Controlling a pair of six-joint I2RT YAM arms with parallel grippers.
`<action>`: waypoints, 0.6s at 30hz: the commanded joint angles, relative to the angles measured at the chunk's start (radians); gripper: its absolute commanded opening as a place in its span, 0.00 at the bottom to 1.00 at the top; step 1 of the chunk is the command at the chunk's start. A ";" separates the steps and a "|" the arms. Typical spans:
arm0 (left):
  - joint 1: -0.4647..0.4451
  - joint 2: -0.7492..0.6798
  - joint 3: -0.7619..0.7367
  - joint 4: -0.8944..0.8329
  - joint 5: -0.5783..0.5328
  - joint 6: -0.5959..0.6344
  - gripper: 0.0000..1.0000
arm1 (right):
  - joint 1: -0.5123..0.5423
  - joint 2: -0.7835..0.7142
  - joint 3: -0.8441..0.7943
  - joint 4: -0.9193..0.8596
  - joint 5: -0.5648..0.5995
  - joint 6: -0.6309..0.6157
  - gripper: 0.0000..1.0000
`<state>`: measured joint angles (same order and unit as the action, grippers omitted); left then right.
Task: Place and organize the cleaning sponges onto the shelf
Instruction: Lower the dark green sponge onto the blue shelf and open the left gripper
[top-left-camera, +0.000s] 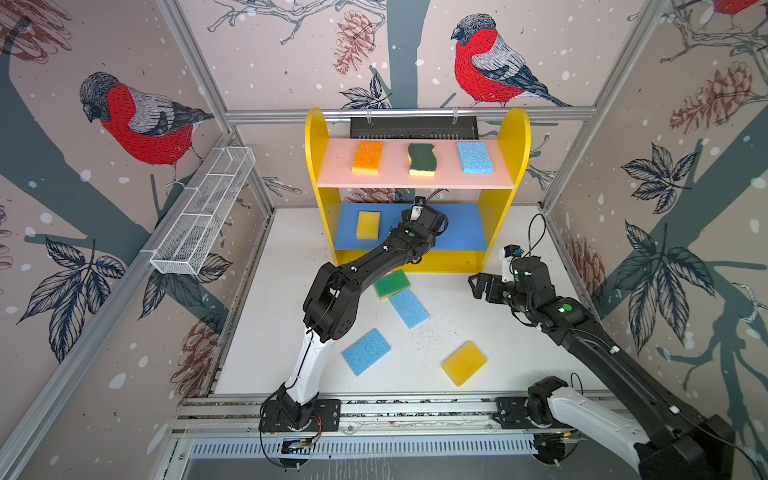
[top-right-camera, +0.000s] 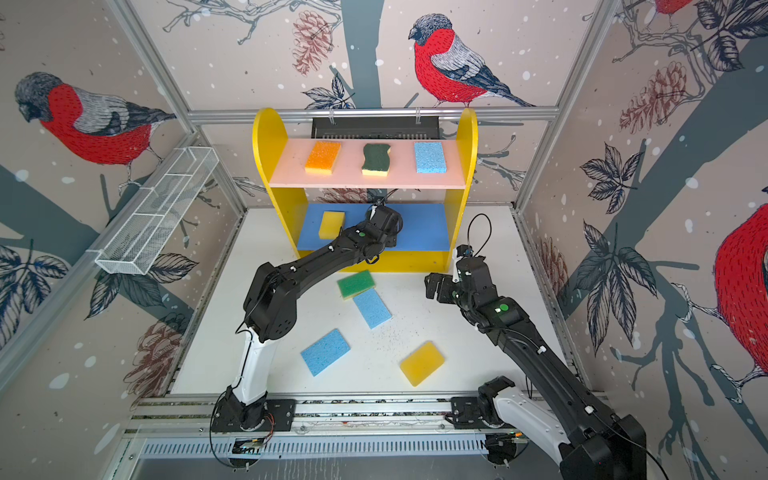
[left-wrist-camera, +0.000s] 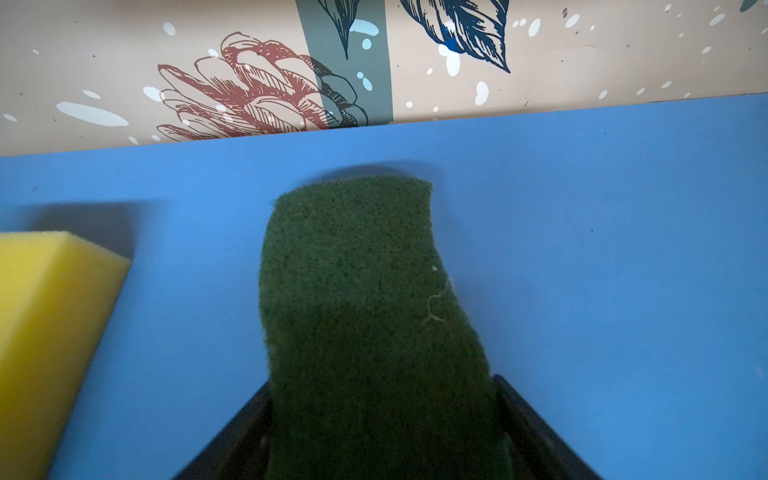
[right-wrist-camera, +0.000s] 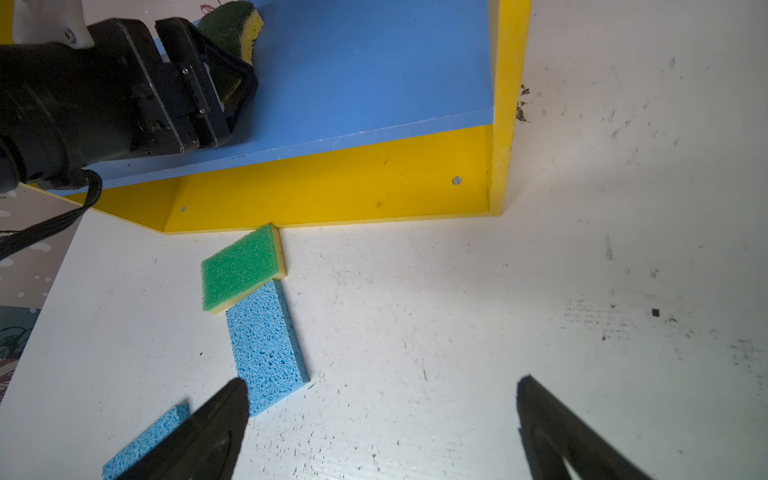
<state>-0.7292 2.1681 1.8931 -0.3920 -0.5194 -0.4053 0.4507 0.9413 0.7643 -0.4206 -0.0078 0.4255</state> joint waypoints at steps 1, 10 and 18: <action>0.002 -0.004 0.002 -0.040 0.007 -0.004 0.77 | 0.000 -0.006 0.001 0.016 -0.006 0.010 1.00; 0.001 -0.040 -0.023 -0.044 0.019 -0.003 0.79 | -0.001 -0.007 -0.004 0.021 -0.008 0.013 1.00; -0.002 -0.051 -0.023 -0.041 0.051 0.011 0.80 | -0.001 -0.016 -0.005 0.013 0.003 0.009 1.00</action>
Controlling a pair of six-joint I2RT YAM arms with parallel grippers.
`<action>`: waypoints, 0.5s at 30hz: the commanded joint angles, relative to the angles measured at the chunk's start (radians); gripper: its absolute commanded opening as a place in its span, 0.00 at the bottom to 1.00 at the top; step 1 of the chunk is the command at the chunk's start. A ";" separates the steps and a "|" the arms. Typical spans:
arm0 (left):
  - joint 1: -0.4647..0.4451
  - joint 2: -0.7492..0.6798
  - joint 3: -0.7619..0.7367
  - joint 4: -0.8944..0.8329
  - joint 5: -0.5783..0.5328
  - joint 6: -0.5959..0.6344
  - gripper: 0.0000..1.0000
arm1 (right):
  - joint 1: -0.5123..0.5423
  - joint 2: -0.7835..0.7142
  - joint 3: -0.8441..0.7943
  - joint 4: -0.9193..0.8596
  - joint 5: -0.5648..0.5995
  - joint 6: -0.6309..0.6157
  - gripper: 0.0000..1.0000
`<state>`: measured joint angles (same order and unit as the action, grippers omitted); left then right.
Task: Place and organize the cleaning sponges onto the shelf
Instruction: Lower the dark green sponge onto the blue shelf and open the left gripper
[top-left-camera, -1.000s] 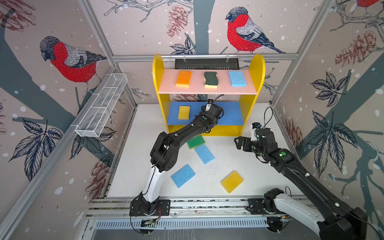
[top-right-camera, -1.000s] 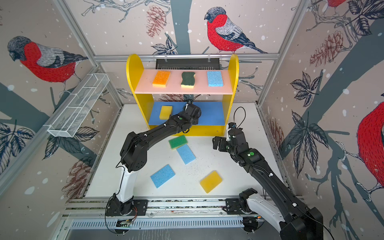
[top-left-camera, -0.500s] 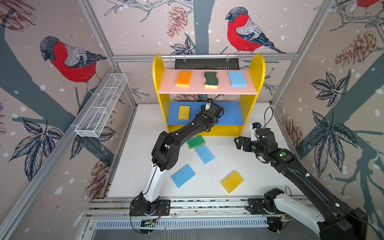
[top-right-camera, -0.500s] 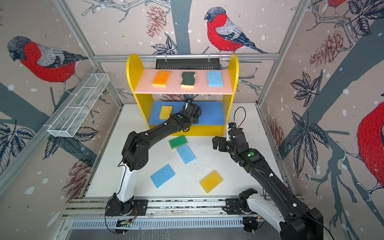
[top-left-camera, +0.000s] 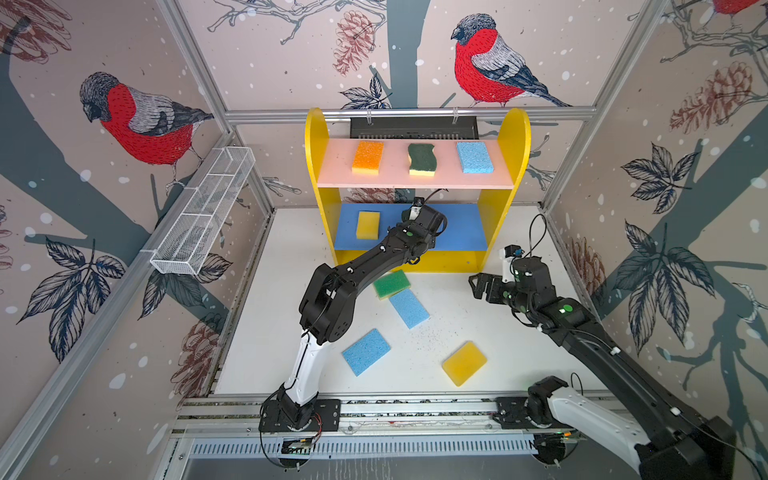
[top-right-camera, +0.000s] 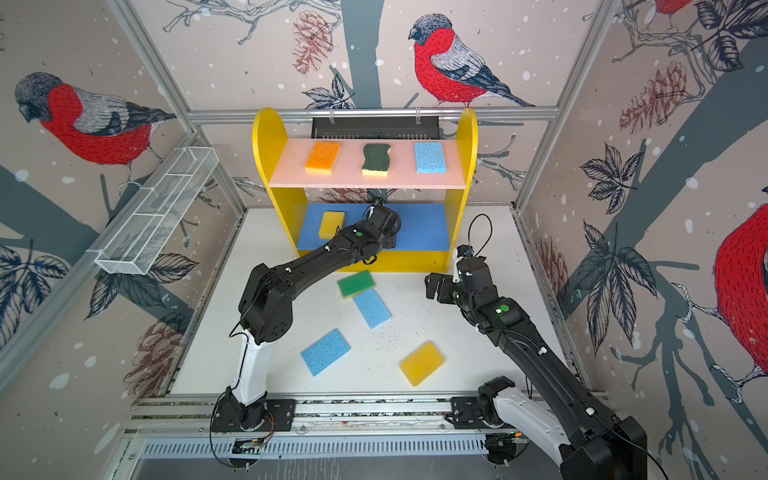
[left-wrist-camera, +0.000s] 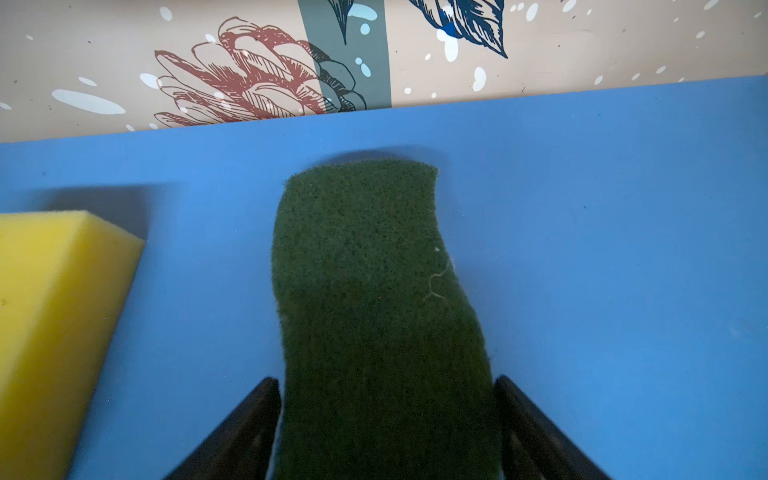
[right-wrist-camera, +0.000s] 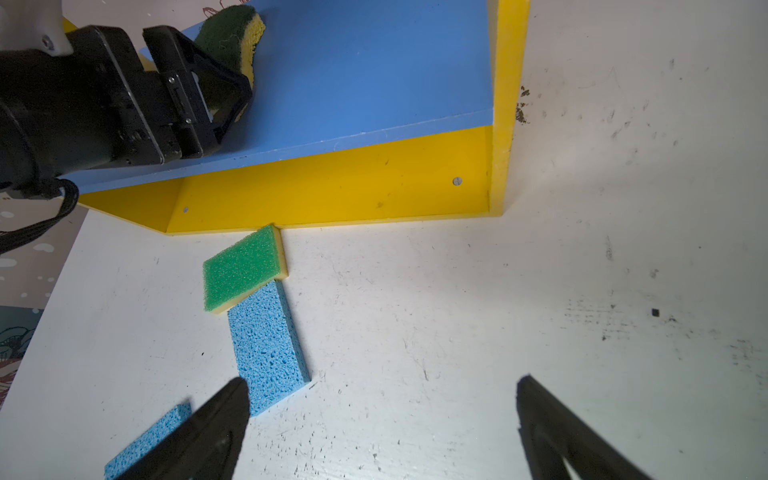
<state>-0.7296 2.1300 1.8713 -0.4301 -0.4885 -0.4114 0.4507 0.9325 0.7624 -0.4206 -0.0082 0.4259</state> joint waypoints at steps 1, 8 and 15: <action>-0.003 -0.015 -0.001 -0.002 0.025 0.020 0.80 | -0.001 -0.009 -0.003 0.011 0.007 0.008 1.00; -0.013 -0.066 -0.025 0.004 0.042 0.022 0.81 | -0.001 -0.015 -0.001 0.007 0.011 0.008 1.00; -0.014 -0.149 -0.090 -0.010 -0.009 0.023 0.81 | 0.000 -0.011 0.003 0.008 0.008 0.017 1.00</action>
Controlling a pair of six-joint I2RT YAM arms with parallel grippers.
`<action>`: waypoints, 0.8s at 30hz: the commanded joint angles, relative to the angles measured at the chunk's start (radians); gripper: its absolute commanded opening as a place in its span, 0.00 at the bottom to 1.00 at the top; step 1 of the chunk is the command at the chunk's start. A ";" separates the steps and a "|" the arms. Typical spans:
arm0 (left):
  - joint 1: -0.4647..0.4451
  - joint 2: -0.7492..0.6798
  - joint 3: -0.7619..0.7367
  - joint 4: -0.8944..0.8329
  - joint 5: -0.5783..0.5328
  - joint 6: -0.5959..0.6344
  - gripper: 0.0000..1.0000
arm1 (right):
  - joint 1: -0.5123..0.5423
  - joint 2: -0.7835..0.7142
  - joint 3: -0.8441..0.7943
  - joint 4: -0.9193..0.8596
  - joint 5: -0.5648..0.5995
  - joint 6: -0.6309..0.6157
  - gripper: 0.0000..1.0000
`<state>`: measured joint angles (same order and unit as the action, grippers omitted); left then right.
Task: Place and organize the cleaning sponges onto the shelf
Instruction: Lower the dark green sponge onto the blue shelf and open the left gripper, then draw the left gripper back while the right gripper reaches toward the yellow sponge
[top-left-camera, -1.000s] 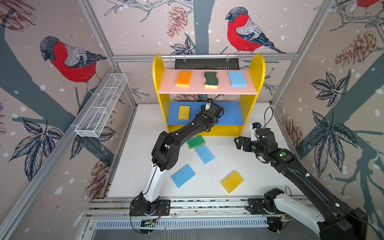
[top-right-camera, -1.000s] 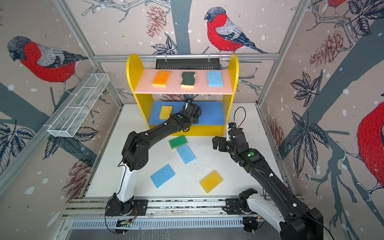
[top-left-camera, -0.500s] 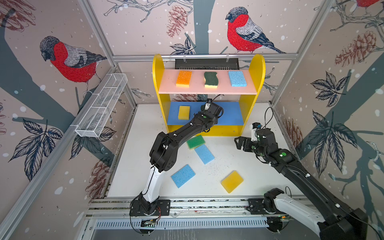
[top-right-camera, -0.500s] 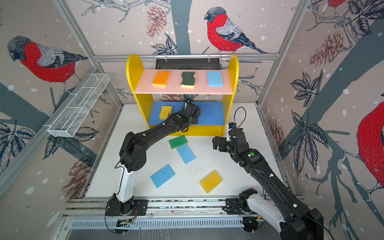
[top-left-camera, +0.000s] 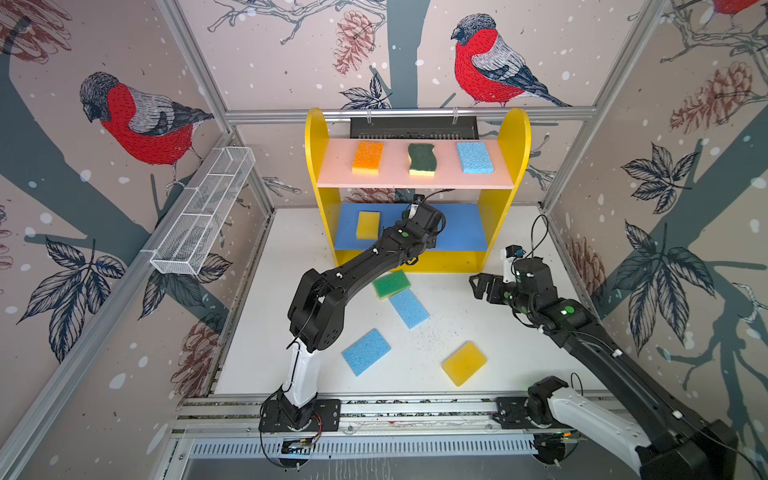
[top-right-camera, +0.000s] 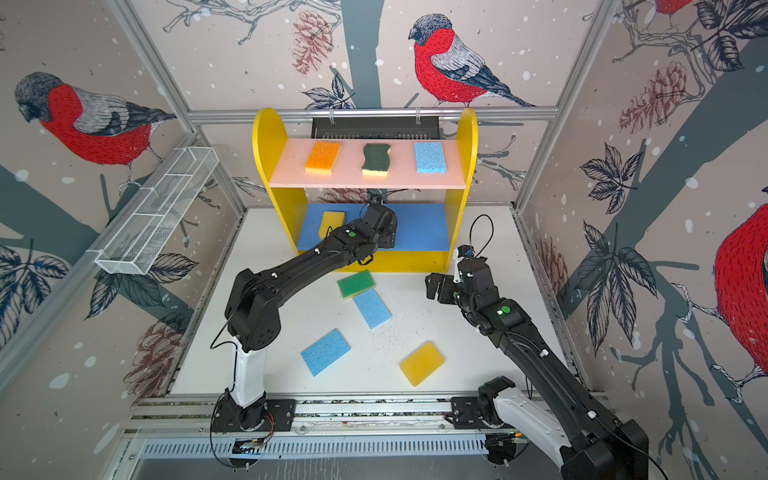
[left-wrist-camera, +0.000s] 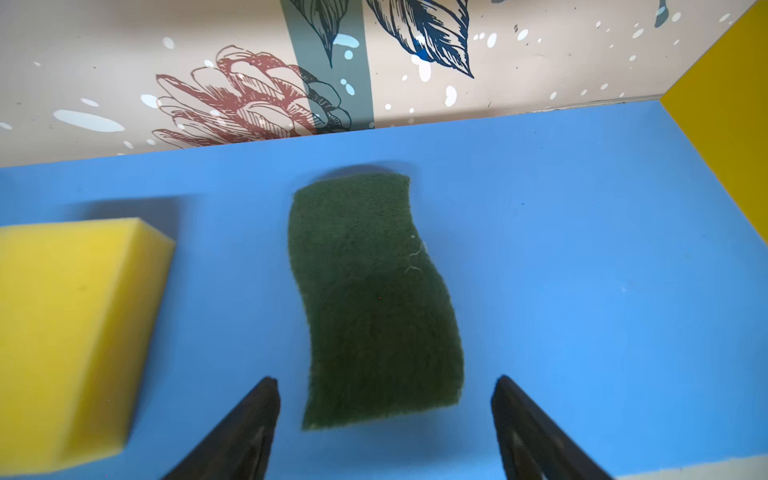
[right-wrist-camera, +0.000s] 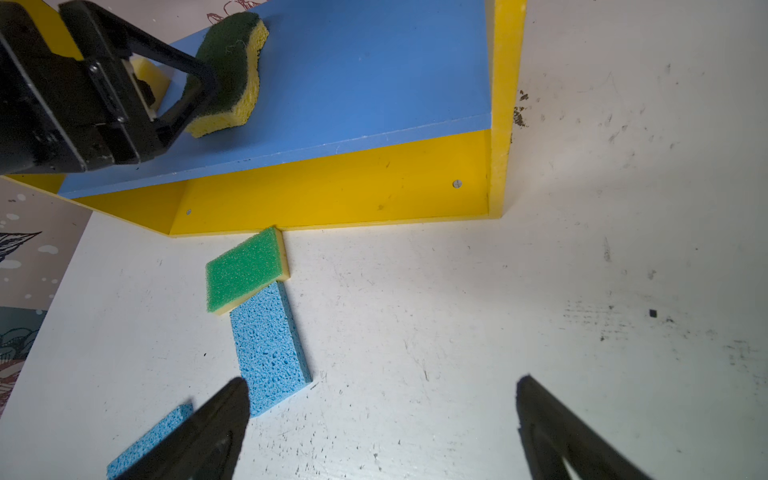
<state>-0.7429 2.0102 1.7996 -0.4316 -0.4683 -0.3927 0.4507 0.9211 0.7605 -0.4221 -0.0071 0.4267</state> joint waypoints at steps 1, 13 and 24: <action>0.000 -0.042 -0.032 -0.012 -0.036 0.003 0.81 | 0.000 -0.001 0.005 0.010 0.007 0.018 1.00; -0.019 -0.271 -0.328 0.054 -0.056 -0.026 0.80 | 0.005 0.000 0.009 0.003 -0.009 0.075 1.00; -0.026 -0.444 -0.539 0.038 -0.084 -0.072 0.80 | 0.127 0.016 0.008 -0.045 0.090 0.202 1.00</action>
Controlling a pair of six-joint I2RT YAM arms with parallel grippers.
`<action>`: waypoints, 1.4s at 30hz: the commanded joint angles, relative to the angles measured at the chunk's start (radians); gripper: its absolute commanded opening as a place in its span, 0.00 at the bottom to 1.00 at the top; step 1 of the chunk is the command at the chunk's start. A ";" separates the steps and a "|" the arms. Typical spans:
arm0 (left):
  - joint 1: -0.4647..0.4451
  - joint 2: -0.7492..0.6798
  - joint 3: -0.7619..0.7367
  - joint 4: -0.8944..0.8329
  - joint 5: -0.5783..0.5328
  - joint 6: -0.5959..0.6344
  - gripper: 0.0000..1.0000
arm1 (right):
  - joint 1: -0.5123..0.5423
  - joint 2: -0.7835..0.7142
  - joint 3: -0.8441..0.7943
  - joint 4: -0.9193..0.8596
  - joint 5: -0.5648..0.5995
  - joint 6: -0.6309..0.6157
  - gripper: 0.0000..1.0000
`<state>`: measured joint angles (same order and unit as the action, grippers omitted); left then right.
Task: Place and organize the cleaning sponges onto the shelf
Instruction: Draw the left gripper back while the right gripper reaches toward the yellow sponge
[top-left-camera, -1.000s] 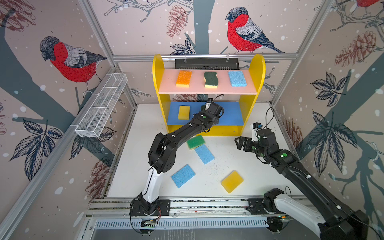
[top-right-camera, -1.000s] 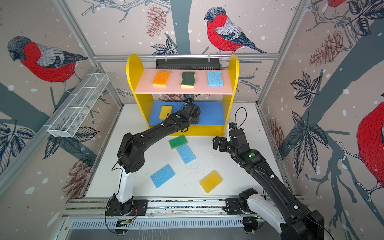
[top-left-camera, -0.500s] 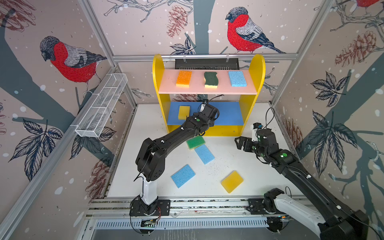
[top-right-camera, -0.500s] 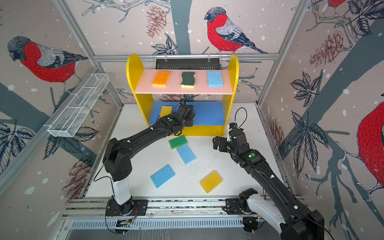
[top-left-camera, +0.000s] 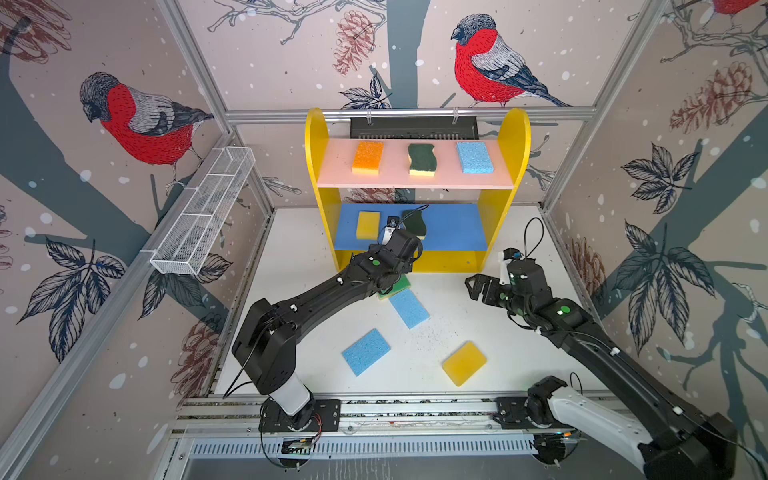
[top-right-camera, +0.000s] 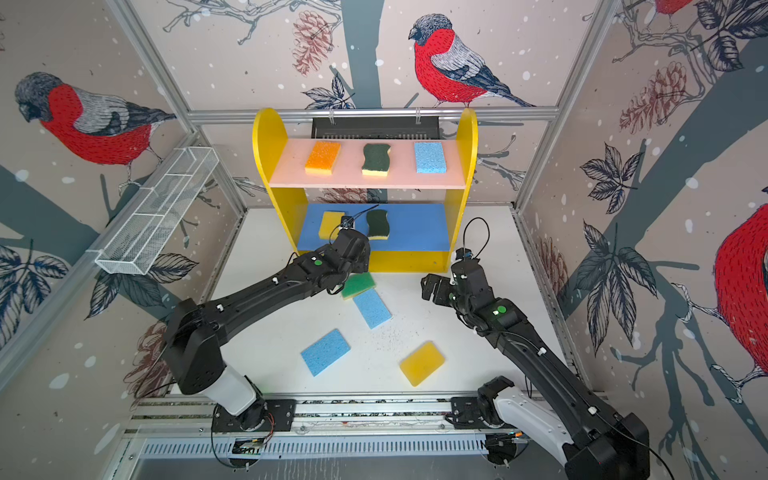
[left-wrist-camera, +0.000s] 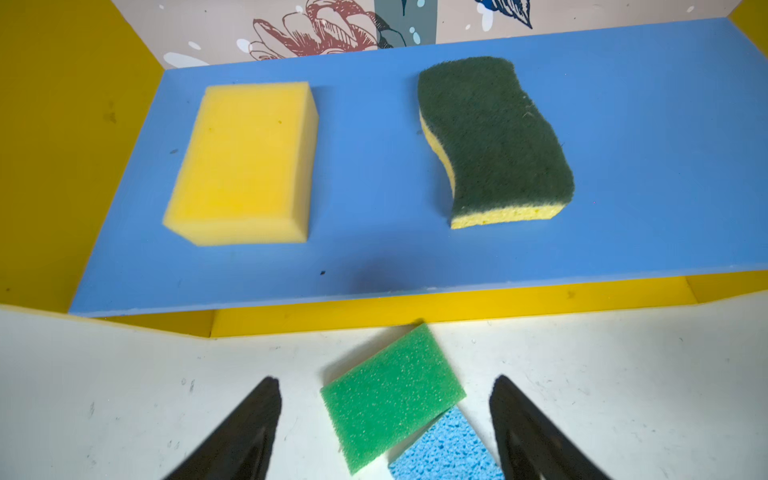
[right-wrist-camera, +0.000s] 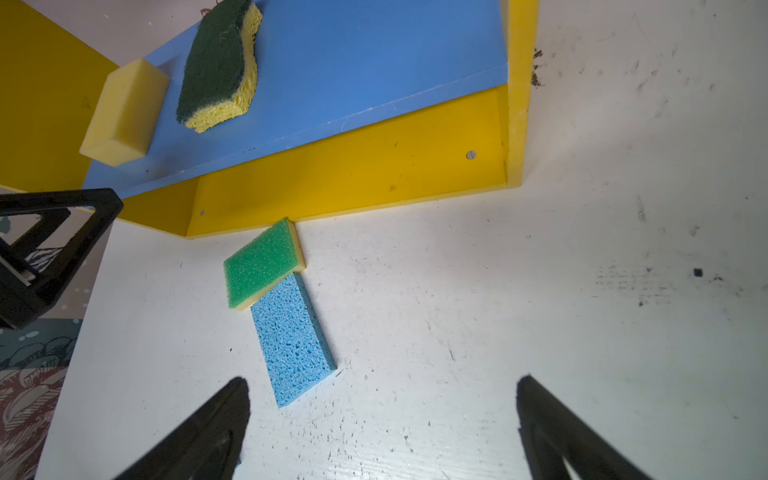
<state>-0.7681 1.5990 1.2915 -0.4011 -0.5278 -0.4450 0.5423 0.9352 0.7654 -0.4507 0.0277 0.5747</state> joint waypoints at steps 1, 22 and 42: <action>0.000 -0.051 -0.050 0.008 -0.023 -0.023 0.80 | 0.059 0.003 0.002 -0.020 0.076 0.071 1.00; -0.006 -0.344 -0.426 0.093 0.167 -0.080 0.79 | 0.585 -0.001 -0.121 -0.178 0.410 0.657 0.99; -0.017 -0.432 -0.495 0.127 0.225 -0.047 0.79 | 0.987 0.056 -0.080 -0.400 0.443 1.261 0.99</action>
<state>-0.7849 1.1854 0.8051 -0.2970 -0.3141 -0.5098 1.5097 0.9859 0.6735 -0.7929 0.4438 1.7119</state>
